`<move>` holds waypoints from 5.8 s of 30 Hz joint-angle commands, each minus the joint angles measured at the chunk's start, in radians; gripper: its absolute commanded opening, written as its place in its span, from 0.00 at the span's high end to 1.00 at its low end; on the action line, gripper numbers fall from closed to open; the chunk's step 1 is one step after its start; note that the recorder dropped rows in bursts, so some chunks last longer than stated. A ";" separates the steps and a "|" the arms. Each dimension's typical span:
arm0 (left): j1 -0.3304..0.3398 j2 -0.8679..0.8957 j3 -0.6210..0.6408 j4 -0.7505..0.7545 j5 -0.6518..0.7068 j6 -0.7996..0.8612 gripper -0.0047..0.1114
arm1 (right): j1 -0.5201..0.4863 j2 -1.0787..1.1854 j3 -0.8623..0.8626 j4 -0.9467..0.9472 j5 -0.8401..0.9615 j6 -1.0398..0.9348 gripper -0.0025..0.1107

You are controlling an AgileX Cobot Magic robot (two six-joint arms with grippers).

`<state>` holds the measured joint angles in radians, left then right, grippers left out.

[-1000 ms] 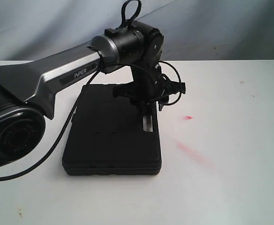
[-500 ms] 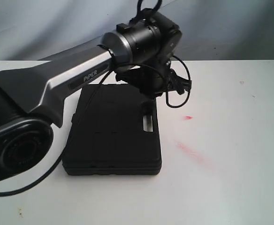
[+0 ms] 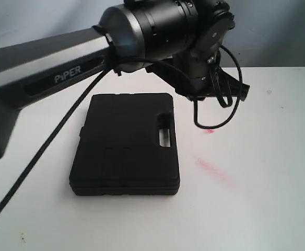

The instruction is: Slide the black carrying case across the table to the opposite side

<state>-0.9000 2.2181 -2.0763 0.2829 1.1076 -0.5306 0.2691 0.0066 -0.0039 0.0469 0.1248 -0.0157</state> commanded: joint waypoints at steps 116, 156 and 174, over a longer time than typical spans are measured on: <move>0.785 -2.218 2.076 -0.403 -0.979 0.643 0.96 | -0.004 -0.007 0.004 -0.004 -0.001 0.002 0.98; 0.785 -2.218 2.076 -0.403 -0.979 0.643 0.96 | -0.004 -0.007 0.004 -0.004 -0.042 0.002 0.98; 0.785 -2.218 2.076 -0.403 -0.979 0.643 0.96 | 0.000 -0.007 -0.116 0.305 -0.005 0.029 0.98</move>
<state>-0.1176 0.0042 -0.0044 -0.1214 0.1262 0.1089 0.2691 0.0060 -0.0650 0.3457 0.0471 0.0266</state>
